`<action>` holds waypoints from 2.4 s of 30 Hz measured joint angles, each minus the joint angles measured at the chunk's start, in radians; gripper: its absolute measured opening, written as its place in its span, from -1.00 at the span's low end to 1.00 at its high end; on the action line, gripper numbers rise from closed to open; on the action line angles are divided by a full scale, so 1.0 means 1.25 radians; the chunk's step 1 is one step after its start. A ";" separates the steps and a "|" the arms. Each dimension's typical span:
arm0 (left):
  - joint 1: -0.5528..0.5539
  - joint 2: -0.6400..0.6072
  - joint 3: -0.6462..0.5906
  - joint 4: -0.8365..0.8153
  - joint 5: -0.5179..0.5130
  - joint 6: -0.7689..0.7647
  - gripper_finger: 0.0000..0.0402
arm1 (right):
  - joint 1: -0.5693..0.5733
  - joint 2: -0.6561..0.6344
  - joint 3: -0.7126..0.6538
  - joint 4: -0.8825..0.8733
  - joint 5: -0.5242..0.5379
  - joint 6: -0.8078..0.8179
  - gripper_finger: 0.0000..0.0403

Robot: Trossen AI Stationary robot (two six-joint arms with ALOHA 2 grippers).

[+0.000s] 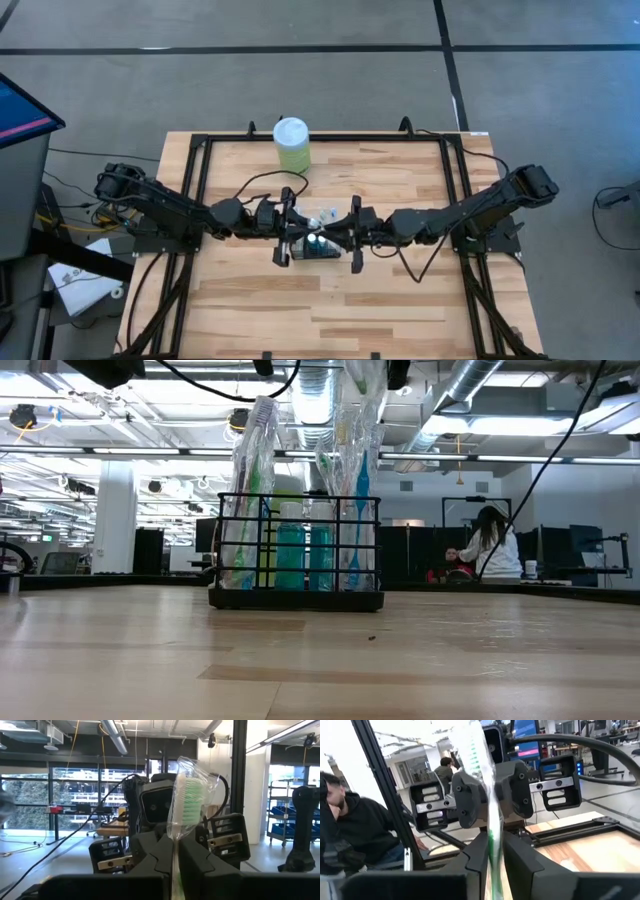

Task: Pick & Place toothbrushing station
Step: Put the green toothbrush into the wire organizer

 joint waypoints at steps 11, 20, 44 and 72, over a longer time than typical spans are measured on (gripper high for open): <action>-0.006 -0.021 0.000 -0.056 -0.001 -0.003 -0.98 | 0.002 0.000 0.000 -0.044 0.001 -0.048 -0.73; -0.008 -0.148 0.000 -0.282 -0.001 -0.052 -0.98 | 0.002 -0.003 0.000 -0.099 0.005 -0.045 -0.72; -0.071 -0.276 0.001 -0.659 -0.165 -0.137 -0.98 | 0.034 -0.006 0.000 -0.115 0.004 -0.035 -0.72; -0.010 -0.276 -0.164 -0.480 -0.277 -0.161 -0.98 | 0.034 -0.006 0.000 -0.109 0.003 -0.035 -0.72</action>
